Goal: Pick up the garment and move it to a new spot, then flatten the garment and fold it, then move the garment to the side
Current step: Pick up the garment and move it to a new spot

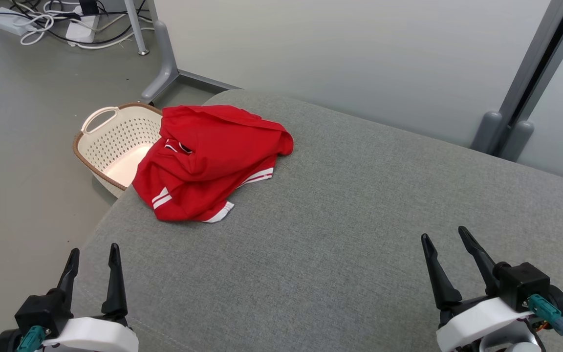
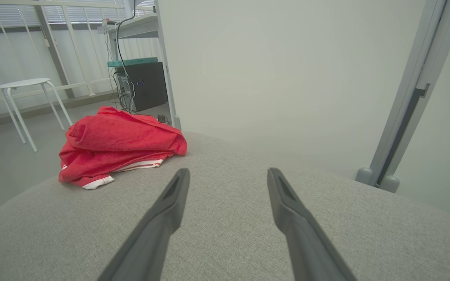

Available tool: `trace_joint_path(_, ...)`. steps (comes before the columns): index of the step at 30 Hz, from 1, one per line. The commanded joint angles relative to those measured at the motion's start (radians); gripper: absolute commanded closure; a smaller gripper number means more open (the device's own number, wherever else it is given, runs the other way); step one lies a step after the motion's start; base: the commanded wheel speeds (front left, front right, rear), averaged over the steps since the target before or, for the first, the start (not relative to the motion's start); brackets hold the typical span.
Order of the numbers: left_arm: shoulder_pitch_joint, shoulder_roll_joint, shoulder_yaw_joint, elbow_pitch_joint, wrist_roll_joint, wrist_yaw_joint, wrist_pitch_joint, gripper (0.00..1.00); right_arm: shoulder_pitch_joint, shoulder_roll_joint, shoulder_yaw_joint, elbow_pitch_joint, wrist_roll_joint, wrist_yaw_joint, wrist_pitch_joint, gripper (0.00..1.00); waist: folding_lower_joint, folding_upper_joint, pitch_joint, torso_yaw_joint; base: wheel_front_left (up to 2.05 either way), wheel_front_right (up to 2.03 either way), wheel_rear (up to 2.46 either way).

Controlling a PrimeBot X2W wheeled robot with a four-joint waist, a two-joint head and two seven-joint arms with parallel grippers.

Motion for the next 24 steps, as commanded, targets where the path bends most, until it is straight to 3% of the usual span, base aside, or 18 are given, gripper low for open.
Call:
trace_joint_path(1,0.002,0.003,0.006,-0.001,-0.003,0.001,0.000,0.00,-0.012,-0.006,0.000,0.004,0.008,0.000,-0.003,0.00,0.0000,0.0000,0.002,0.001,0.00,0.00,0.00)
trace_joint_path(11,-0.033,0.001,-0.022,0.022,-0.007,-0.008,0.000,0.00,-0.020,-0.015,-0.002,0.021,0.017,0.000,-0.009,0.00,0.0000,0.0000,0.008,0.004,0.00,0.00,0.00)
trace_joint_path(17,-0.155,0.000,-0.091,0.100,-0.028,-0.025,0.000,0.00,-0.004,-0.031,-0.039,-0.020,-0.002,0.000,0.018,0.00,0.0000,0.0000,0.067,0.008,0.00,0.00,0.00)
trace_joint_path(24,-0.379,0.005,-0.102,0.239,-0.083,-0.034,0.000,0.00,-0.084,-0.082,-0.027,-0.137,-0.029,0.000,0.095,0.00,0.0000,0.0000,0.260,-0.099,0.00,0.00,0.00)
